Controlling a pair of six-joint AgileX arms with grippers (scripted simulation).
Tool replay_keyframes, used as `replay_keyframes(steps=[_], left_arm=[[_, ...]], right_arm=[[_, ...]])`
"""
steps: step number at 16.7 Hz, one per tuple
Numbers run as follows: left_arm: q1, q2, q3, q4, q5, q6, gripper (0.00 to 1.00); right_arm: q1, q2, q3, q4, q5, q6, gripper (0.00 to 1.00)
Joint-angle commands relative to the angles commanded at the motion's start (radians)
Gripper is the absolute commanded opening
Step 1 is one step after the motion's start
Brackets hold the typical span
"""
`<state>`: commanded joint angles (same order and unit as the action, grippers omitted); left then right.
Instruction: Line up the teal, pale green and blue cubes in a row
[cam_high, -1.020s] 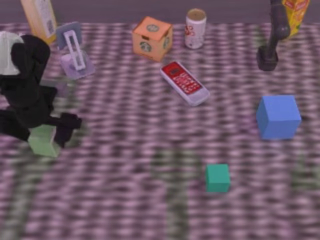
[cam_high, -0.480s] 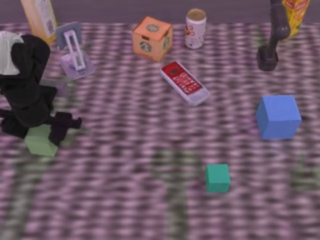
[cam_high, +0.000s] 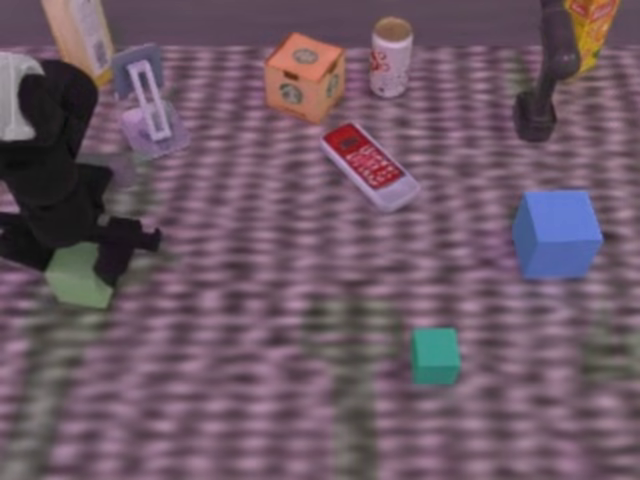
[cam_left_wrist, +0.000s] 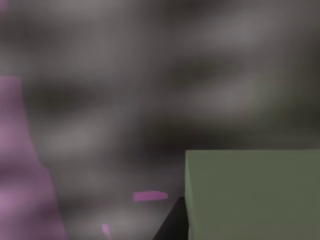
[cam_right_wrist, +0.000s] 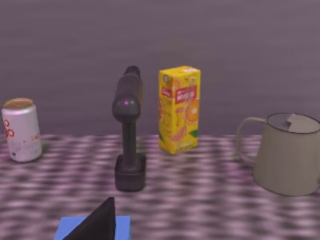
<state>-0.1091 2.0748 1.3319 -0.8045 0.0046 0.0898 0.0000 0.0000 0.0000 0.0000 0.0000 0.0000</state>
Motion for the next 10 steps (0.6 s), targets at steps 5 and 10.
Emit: replay_keyframes(steps=[5,10], left_arm=[[0.013,-0.075,0.095,-0.177,-0.001,-0.002,0.0],[0.011,-0.089,0.111,-0.204,-0.002,-0.001,0.0]], right_arm=[[0.0,0.0,0.0,0.0,0.0,0.0,1.0],[0.0,0.0,0.0,0.0,0.0,0.0,1.0]])
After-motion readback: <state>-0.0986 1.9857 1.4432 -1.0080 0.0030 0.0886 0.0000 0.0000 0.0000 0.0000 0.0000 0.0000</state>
